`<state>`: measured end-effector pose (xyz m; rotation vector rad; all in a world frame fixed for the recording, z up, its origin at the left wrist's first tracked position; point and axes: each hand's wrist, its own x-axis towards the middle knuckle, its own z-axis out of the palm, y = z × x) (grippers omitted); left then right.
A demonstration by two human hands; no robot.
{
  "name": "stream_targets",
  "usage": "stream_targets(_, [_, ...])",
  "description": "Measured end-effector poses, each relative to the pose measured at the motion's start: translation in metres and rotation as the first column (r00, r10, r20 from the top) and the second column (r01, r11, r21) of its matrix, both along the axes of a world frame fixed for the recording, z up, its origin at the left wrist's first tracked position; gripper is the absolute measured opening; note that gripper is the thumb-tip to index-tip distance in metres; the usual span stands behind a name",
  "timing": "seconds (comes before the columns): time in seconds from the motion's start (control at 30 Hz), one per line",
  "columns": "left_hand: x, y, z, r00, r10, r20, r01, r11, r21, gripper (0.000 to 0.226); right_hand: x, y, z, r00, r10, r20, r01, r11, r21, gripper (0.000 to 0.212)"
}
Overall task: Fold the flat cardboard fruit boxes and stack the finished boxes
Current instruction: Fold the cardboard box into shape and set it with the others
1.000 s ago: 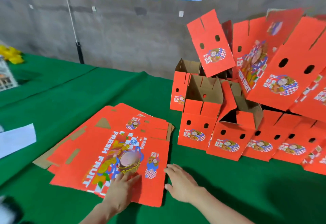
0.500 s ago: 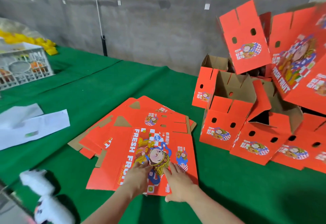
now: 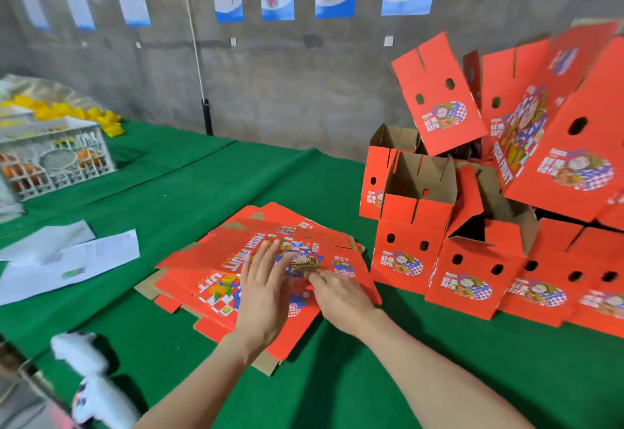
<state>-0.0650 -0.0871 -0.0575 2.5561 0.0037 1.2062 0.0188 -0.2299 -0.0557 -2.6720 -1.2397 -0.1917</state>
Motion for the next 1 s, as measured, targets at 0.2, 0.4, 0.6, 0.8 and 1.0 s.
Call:
stream_targets(0.2, [-0.002, -0.037, 0.039, 0.984, -0.068, 0.166, 0.093, 0.984, -0.152, 0.020, 0.006, -0.070, 0.058, 0.995, -0.073, 0.071, 0.037, 0.906, 0.421, 0.036])
stream_targets(0.4, [0.032, -0.059, 0.056, 0.992, -0.104, -0.067, 0.032, 0.738, -0.674, 0.050, -0.009, -0.169, 0.075, 0.964, -0.243, -0.106, 0.237, 0.608, 0.758, 0.020])
stream_targets(0.6, [0.059, -0.129, 0.062, 0.863, -0.463, -0.202, 0.160, 0.630, -0.760, 0.059, -0.020, -0.220, 0.074, 0.850, -0.117, -0.513, 0.479, 0.577, 0.662, 0.023])
stream_targets(0.8, [0.040, -0.191, 0.096, 0.853, -0.516, -0.081, 0.282, 0.586, -0.759, 0.046, -0.041, -0.291, 0.070, 0.790, -0.129, -0.599, 0.594, 0.401, 0.697, 0.021])
stream_targets(1.0, [0.006, -0.318, 0.141, 0.766, -0.643, -0.013, 0.531, 0.644, -0.551, 0.134, -0.078, -0.305, 0.076, 0.893, -0.124, -0.433, 0.446, 0.378, 0.811, 0.021])
